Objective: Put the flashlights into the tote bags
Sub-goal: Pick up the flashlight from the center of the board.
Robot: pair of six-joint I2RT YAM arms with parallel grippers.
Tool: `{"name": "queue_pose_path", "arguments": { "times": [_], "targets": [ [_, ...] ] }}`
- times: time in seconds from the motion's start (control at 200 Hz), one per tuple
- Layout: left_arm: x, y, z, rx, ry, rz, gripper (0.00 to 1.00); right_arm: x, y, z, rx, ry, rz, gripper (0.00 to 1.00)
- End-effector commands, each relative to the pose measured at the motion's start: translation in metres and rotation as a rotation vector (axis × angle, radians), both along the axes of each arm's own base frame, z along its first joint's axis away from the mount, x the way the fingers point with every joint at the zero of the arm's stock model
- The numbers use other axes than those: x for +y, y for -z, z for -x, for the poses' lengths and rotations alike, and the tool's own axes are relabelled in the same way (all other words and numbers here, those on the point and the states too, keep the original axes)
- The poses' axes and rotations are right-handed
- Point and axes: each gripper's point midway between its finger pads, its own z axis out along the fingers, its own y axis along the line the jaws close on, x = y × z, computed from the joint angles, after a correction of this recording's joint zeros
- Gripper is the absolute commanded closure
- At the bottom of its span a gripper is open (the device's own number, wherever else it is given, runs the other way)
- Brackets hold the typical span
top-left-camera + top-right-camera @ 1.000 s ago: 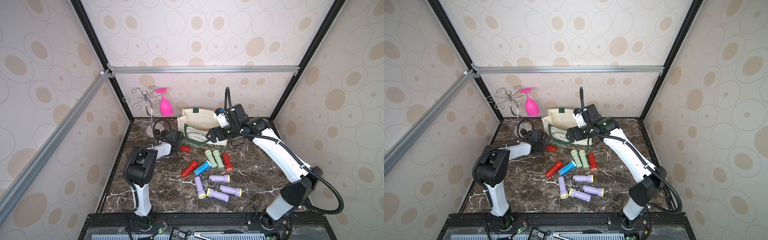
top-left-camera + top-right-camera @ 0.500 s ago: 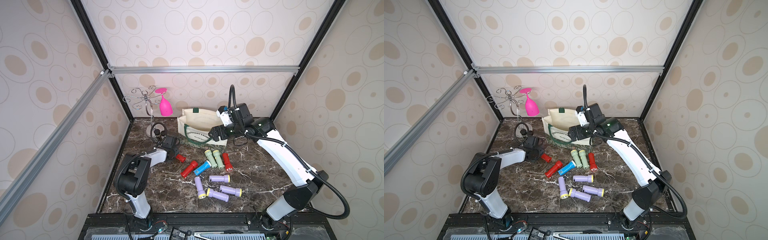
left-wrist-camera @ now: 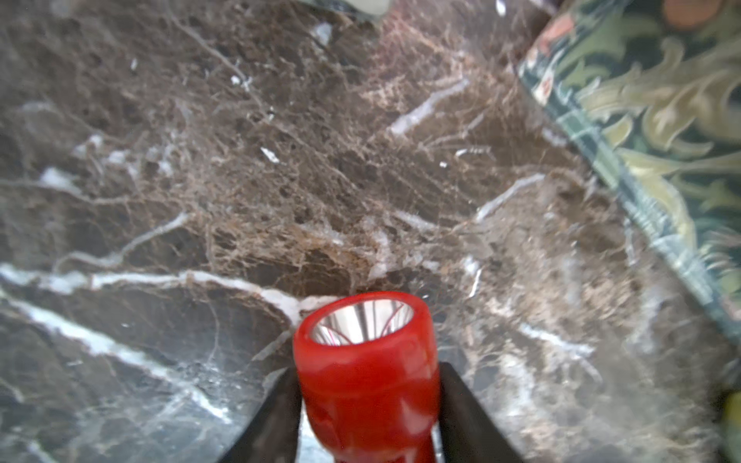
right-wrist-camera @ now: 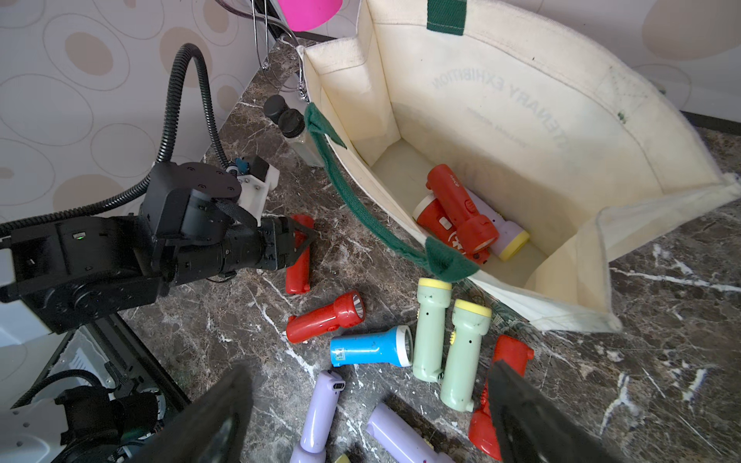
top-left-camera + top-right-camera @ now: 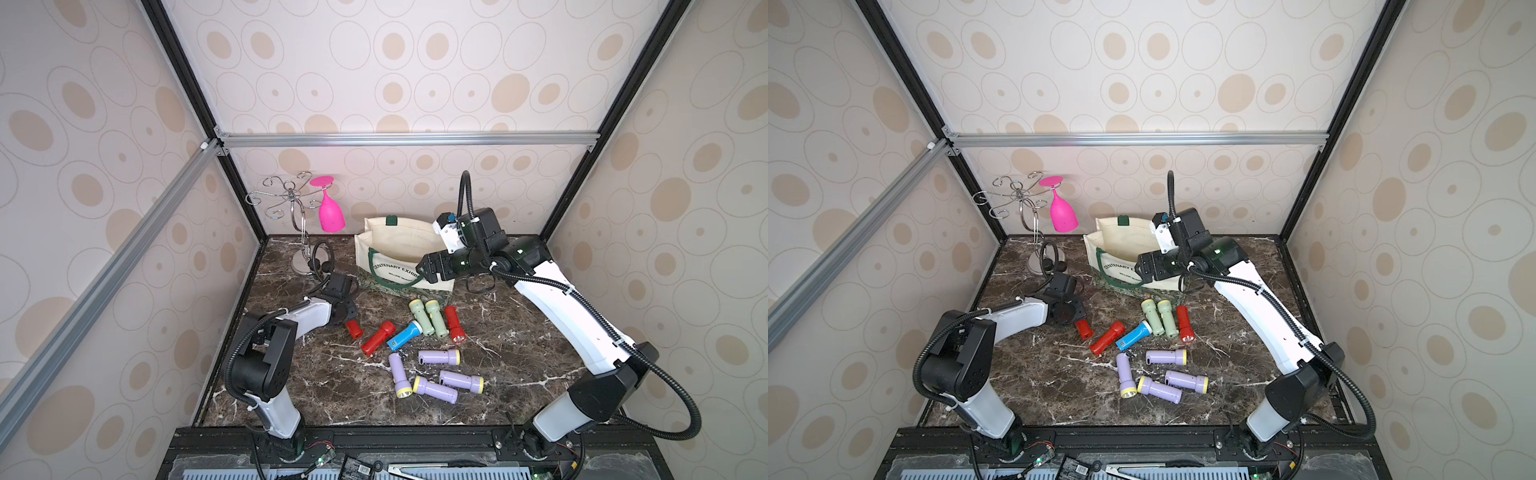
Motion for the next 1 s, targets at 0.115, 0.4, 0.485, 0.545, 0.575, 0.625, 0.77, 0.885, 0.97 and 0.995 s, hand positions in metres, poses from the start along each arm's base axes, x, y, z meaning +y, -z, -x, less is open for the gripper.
{"name": "queue_pose_path", "arguments": {
  "times": [0.115, 0.4, 0.485, 0.545, 0.575, 0.625, 0.77, 0.885, 0.97, 0.995],
  "targets": [
    [0.001, 0.01, 0.034, 0.083, 0.033, -0.057, 0.17, 0.004, -0.007, -0.001, -0.007, 0.001, -0.025, 0.07],
    [-0.003, 0.022, 0.075, 0.106, -0.051, -0.025, 0.31, 0.006, -0.007, -0.002, -0.005, 0.001, -0.032, 0.07],
    [-0.003, 0.023, 0.084, 0.119, -0.058, -0.046, 0.37, 0.006, -0.006, -0.003, -0.002, 0.002, -0.032, 0.07],
    [0.0, 0.026, 0.089, 0.126, -0.072, -0.054, 0.43, 0.007, -0.005, -0.004, 0.0, 0.002, -0.035, 0.08],
    [0.001, 0.028, 0.089, 0.125, -0.075, -0.052, 0.45, 0.007, -0.006, -0.004, 0.0, 0.002, -0.036, 0.08],
    [0.001, 0.031, 0.09, 0.127, -0.078, -0.052, 0.49, 0.007, -0.005, -0.004, 0.0, 0.001, -0.035, 0.08],
    [0.002, 0.038, 0.091, 0.141, -0.079, -0.064, 0.55, 0.007, 0.0, -0.004, 0.005, -0.001, -0.03, 0.08],
    [0.004, 0.04, 0.09, 0.155, -0.078, -0.087, 0.57, 0.008, 0.004, -0.003, 0.018, -0.001, -0.037, 0.08],
    [0.005, 0.041, 0.087, 0.158, -0.073, -0.102, 0.52, 0.008, 0.003, -0.001, 0.017, 0.0, -0.041, 0.08],
    [0.005, 0.042, 0.087, 0.159, -0.075, -0.105, 0.5, 0.007, 0.004, -0.002, 0.015, 0.001, -0.04, 0.08]
  ]
}}
